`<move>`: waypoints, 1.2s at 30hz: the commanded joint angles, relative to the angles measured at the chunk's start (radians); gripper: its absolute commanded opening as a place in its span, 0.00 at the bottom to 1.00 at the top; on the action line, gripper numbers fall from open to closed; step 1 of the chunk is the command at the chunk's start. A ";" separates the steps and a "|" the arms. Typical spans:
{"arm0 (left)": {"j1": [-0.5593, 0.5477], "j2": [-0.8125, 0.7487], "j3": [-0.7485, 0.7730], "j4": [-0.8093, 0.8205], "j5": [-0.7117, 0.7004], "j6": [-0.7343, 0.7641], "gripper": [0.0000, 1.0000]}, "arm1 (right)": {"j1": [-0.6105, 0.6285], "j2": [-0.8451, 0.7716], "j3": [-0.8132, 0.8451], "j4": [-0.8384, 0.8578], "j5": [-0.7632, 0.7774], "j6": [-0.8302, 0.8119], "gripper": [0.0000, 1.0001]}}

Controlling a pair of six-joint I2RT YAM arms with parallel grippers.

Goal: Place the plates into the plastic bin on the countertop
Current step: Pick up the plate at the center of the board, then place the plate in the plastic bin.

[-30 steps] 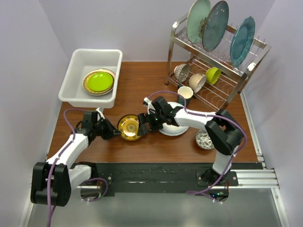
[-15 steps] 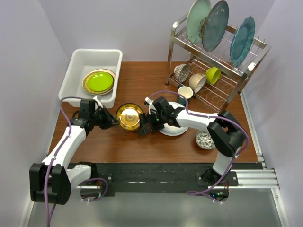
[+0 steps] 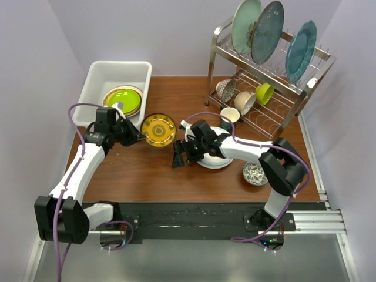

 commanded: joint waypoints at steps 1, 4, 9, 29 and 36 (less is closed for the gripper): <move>-0.001 0.025 0.086 0.012 -0.014 0.022 0.00 | -0.001 -0.041 -0.007 0.037 -0.009 -0.020 0.96; 0.012 0.053 0.120 0.016 -0.021 0.021 0.00 | -0.003 -0.036 -0.004 0.037 -0.012 -0.020 0.96; 0.050 0.102 0.186 0.021 -0.005 0.035 0.00 | -0.003 -0.025 -0.003 0.024 -0.012 -0.020 0.96; 0.260 0.277 0.342 0.064 0.113 0.059 0.00 | -0.001 -0.007 0.008 -0.005 -0.009 -0.027 0.95; 0.288 0.361 0.413 0.070 0.110 0.062 0.00 | -0.003 -0.004 0.011 -0.008 -0.004 -0.026 0.95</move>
